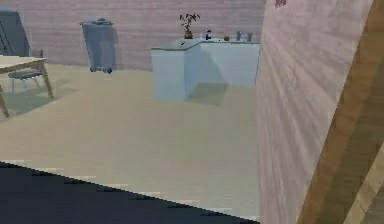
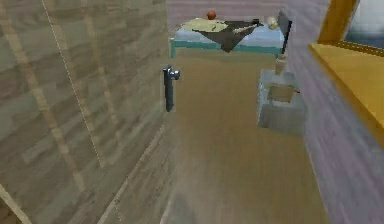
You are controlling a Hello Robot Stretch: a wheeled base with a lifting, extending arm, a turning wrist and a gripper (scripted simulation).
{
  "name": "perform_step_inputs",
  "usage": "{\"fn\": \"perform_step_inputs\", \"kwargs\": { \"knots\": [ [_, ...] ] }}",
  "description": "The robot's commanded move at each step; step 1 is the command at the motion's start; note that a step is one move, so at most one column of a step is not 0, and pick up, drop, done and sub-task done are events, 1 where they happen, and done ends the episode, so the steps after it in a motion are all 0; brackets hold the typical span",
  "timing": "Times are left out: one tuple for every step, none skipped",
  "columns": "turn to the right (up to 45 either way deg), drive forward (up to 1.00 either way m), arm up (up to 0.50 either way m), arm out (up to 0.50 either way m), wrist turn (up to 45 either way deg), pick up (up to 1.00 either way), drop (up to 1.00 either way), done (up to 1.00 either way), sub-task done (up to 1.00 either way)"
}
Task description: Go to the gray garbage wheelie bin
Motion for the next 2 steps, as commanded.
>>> {"fn": "perform_step_inputs", "kwargs": {
  "knots": [
    [0.0,0.05,0.00,0.00,0.0,0.00,0.00,0.00,0.00],
    [-27.0,0.00,0.00,0.00,0.0,0.00,0.00,0.00,0.00]
  ]
}}
